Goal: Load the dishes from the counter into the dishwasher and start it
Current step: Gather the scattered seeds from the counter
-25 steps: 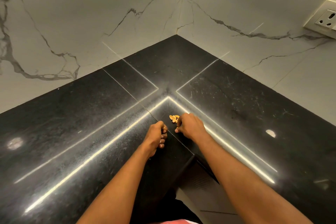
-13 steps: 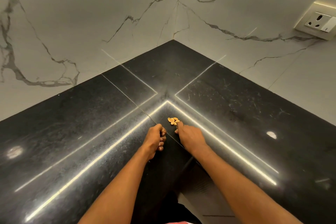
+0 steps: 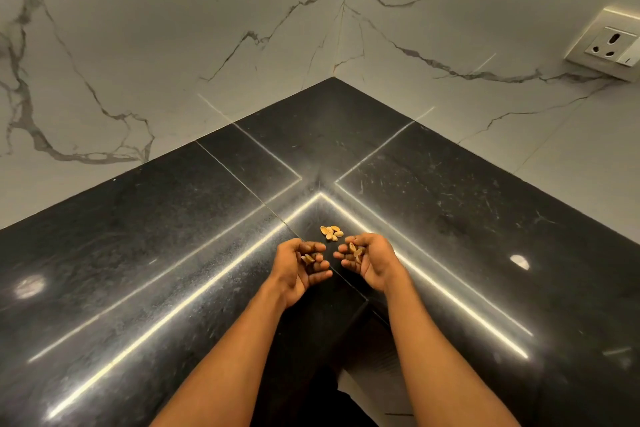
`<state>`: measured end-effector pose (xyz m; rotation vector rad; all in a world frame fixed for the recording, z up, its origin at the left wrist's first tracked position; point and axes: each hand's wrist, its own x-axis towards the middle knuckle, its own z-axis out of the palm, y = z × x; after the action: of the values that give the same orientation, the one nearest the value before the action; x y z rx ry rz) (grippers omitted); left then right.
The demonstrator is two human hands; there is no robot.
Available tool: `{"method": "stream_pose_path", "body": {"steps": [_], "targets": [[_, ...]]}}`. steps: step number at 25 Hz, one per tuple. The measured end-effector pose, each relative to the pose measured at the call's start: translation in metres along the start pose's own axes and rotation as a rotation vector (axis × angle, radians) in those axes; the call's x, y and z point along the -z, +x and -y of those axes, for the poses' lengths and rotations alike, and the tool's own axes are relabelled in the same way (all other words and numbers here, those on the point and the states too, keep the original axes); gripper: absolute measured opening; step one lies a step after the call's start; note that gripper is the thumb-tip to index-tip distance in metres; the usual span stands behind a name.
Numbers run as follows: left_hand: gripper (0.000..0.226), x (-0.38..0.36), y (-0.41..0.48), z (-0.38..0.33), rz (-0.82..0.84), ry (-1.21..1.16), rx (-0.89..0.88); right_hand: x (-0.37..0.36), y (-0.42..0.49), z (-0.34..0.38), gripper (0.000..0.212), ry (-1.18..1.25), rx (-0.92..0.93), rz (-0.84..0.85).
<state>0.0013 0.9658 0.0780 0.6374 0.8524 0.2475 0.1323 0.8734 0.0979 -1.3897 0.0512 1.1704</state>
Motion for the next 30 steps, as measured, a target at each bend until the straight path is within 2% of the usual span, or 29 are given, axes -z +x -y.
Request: {"method": "stream_pose_path", "body": {"steps": [3, 5, 8, 10, 13, 18, 23, 25, 27, 28, 30], "targets": [[0.035, -0.004, 0.005, -0.005, -0.012, -0.037, -0.012, 0.006, 0.005, 0.000, 0.037, 0.035, -0.028, -0.022], [0.029, -0.007, 0.012, -0.007, -0.118, 0.077, -0.054, 0.007, 0.011, -0.001, 0.037, -0.139, -0.007, -0.080], [0.018, -0.006, 0.026, -0.008, -0.348, 0.639, -0.260, 0.006, 0.027, -0.006, 0.027, -0.712, 0.201, -0.235], [0.020, -0.004, 0.027, -0.011, -0.408, 1.012, -0.375, -0.002, 0.032, -0.009, 0.023, -0.991, 0.337, -0.334], [0.036, -0.005, 0.031, -0.020, -0.403, 1.344, -0.466, -0.018, 0.035, -0.008, 0.027, -1.154, 0.394, -0.379], [0.035, -0.009, 0.049, -0.032, -0.304, 1.578, -0.523, -0.029, 0.045, -0.004, 0.030, -1.280, 0.348, -0.457], [0.019, -0.010, 0.056, -0.036, -0.283, 1.606, -0.576, -0.028, 0.054, -0.003, 0.013, -1.229, 0.310, -0.408], [0.016, -0.008, 0.056, -0.037, -0.258, 1.676, -0.547, -0.025, 0.055, -0.001, 0.020, -1.021, 0.266, -0.353], [0.013, -0.007, 0.057, -0.039, -0.211, 1.653, -0.466, -0.021, 0.051, 0.002, 0.019, -0.634, 0.170, -0.281], [0.013, -0.005, 0.056, -0.038, -0.209, 1.535, -0.415, -0.019, 0.048, 0.004, 0.016, -0.455, 0.103, -0.255], [0.022, -0.005, 0.051, -0.039, -0.175, 1.014, -0.283, -0.013, 0.040, 0.010, 0.016, -0.224, 0.008, -0.207]]}}
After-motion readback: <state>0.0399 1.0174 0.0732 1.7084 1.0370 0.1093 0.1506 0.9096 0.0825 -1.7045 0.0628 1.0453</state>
